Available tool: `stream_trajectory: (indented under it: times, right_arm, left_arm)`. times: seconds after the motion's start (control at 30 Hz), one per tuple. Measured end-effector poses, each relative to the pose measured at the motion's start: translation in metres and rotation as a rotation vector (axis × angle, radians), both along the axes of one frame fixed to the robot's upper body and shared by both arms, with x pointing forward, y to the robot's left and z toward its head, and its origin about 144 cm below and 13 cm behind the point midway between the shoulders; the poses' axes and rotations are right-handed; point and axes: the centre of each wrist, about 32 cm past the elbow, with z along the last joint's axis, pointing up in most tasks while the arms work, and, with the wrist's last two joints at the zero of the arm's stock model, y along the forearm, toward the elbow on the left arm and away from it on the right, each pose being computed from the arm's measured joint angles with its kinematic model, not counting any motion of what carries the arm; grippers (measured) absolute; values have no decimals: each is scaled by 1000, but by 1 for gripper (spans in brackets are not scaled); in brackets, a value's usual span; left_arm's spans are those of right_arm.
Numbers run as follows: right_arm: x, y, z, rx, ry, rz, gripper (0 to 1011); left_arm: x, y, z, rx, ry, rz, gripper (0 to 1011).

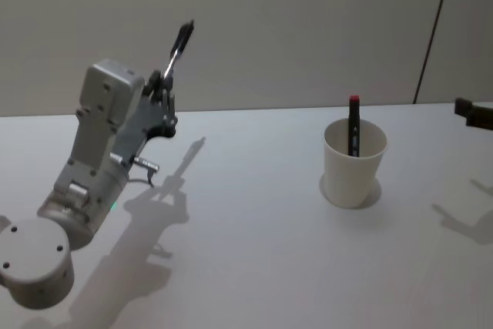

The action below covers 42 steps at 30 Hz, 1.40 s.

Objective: Place the pen into the pen holder.

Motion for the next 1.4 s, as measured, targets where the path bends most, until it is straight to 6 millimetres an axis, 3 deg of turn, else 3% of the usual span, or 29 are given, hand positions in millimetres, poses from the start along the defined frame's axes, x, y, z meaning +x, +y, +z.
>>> stream_trajectory:
  times: [0.63, 0.93, 1.4]
  right_arm:
    - [9, 32, 45, 224, -65, 236, 1001]
    - [19, 53, 67, 355, -99, 336, 1001]
    - [41, 88, 97, 556, -143, 449, 1001]
  left_arm:
    - [33, -8, 36, -53, -255, -118, 115]
    - [29, -10, 30, -48, -227, -139, 115]
    - [11, -14, 1, -16, -86, -185, 115]
